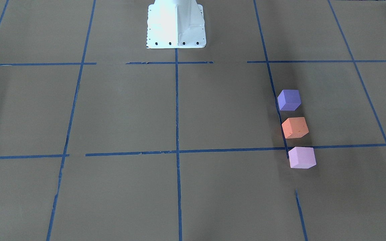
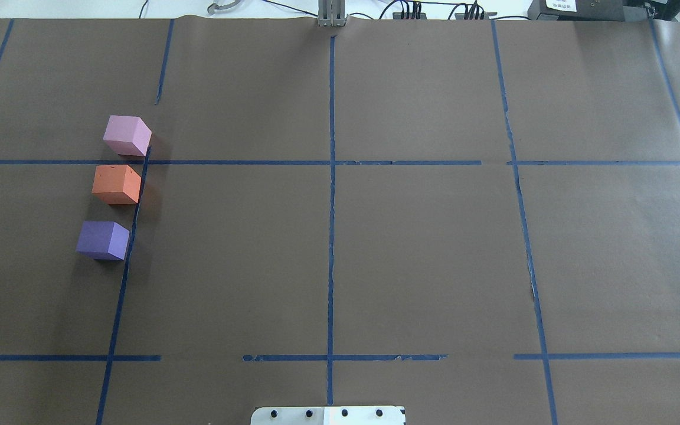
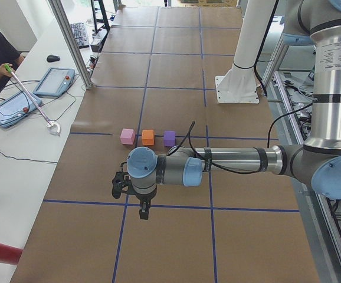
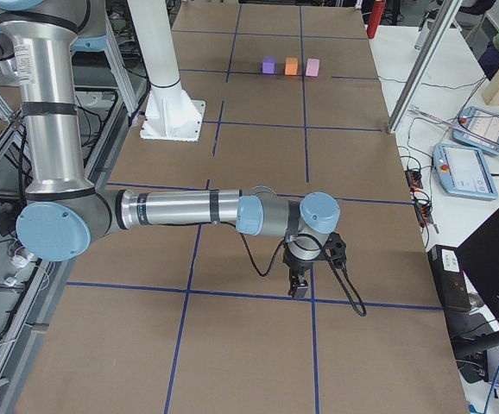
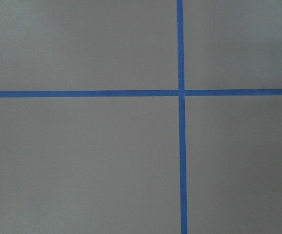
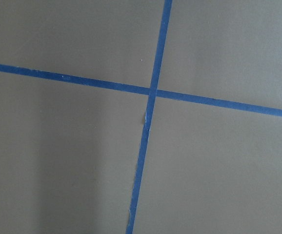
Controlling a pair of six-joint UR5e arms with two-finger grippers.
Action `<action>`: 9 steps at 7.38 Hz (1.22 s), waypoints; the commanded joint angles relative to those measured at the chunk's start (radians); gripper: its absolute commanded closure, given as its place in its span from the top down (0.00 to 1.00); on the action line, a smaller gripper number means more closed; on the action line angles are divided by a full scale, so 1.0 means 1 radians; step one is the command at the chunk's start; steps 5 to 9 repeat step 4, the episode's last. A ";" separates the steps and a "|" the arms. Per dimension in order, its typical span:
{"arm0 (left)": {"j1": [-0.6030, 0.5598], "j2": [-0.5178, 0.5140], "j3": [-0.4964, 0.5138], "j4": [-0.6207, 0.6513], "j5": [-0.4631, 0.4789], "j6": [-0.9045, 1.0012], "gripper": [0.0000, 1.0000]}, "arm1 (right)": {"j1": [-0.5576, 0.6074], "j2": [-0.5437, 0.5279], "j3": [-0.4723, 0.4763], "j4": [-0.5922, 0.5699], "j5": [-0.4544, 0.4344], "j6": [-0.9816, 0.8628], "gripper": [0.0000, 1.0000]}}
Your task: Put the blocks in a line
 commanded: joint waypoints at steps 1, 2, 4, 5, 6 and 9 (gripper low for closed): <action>-0.005 -0.001 -0.022 0.002 0.008 0.000 1.00 | 0.000 0.000 0.000 0.000 0.000 0.000 1.00; -0.002 0.001 -0.030 0.002 0.008 0.000 1.00 | 0.000 0.000 0.000 0.000 0.000 0.000 1.00; -0.002 0.002 -0.033 0.002 0.007 0.000 1.00 | 0.000 0.000 0.000 0.000 0.000 0.000 1.00; -0.002 0.002 -0.033 0.002 0.007 0.000 1.00 | 0.000 0.000 0.000 0.000 0.000 0.000 1.00; -0.002 0.002 -0.033 0.002 0.007 0.000 1.00 | 0.000 0.000 0.000 0.000 0.000 0.000 1.00; -0.002 0.002 -0.033 0.002 0.007 0.000 1.00 | 0.000 0.000 0.000 0.000 0.000 0.000 1.00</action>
